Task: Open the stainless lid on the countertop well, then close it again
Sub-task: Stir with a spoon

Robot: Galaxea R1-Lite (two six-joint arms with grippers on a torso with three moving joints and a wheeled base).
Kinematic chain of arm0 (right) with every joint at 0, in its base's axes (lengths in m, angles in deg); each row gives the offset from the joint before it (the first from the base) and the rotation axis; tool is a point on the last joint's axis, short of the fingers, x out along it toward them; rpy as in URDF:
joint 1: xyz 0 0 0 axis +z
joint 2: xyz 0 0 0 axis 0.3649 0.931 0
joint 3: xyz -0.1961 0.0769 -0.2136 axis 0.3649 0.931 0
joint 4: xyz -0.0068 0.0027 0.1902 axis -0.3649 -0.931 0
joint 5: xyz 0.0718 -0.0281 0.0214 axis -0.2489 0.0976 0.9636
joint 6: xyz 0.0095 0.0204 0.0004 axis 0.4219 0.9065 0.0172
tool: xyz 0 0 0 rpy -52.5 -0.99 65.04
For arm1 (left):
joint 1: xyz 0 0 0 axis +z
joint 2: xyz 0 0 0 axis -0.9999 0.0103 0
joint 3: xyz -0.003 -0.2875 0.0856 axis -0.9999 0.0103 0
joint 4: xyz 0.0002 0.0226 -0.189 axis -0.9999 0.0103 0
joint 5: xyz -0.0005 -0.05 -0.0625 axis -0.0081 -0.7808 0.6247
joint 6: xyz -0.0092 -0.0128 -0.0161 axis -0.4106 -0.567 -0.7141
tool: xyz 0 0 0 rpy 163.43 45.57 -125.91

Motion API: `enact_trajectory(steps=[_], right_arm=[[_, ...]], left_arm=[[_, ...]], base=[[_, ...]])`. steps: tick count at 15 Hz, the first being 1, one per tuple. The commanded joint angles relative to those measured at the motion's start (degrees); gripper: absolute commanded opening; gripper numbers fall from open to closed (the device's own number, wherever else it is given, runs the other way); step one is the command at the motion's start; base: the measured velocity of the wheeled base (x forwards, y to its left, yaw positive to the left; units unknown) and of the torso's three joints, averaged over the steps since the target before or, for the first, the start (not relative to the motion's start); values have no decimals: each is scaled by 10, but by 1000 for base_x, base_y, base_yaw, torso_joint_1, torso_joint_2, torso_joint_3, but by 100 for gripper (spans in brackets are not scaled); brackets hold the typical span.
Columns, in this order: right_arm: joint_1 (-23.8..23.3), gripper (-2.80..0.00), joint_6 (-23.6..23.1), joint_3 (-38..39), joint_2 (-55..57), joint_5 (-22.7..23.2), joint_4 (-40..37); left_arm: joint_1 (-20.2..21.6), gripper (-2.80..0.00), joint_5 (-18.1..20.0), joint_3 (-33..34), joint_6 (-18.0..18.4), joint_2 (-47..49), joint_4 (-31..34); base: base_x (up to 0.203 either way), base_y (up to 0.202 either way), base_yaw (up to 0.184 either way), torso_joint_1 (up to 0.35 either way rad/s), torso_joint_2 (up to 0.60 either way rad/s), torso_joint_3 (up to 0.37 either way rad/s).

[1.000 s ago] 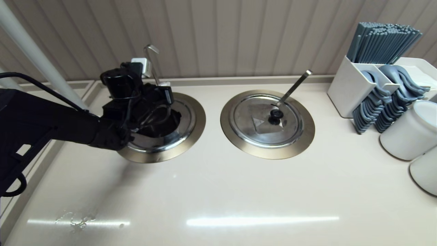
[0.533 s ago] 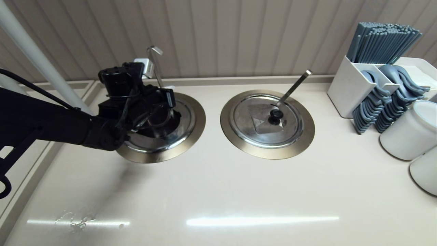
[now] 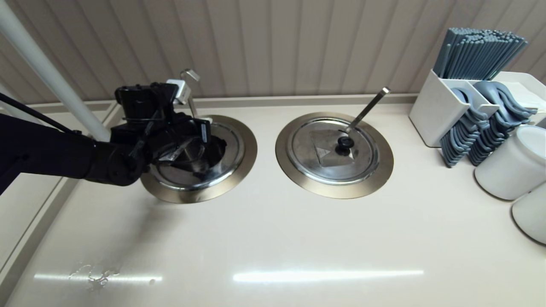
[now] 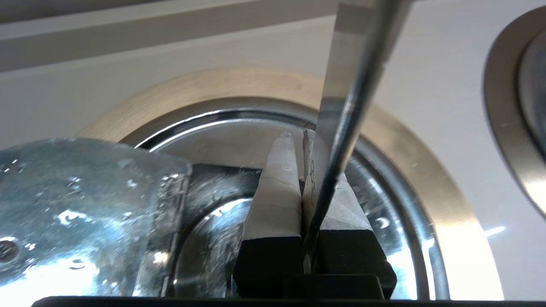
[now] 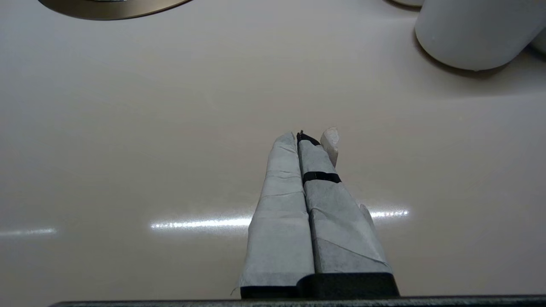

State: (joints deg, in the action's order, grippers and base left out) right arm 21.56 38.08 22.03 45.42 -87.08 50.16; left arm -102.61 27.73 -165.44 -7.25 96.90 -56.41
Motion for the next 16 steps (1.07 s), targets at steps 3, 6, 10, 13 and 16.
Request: enact_trajectory(steps=[3, 6, 10, 13, 16], right_arm=[[0, -280, 0, 0, 0, 0, 0], [0, -280, 0, 0, 0, 0, 0], [0, -280, 0, 0, 0, 0, 0], [0, -280, 0, 0, 0, 0, 0], [0, -280, 0, 0, 0, 1, 0]], left_arm=[[24, -280, 0, -4, 39, -4, 15], [26, -280, -3, -5, 44, 3, 13], [23, -280, -5, -23, 41, 27, 7], [20, -280, -5, -26, 27, 31, 6], [4, -280, -16, -26, 16, 50, -74]], base=[[0, 0, 0, 0, 0, 0], [0, 0, 0, 0, 0, 0], [0, 0, 0, 0, 0, 0], [0, 0, 0, 0, 0, 0], [0, 0, 0, 0, 0, 0]])
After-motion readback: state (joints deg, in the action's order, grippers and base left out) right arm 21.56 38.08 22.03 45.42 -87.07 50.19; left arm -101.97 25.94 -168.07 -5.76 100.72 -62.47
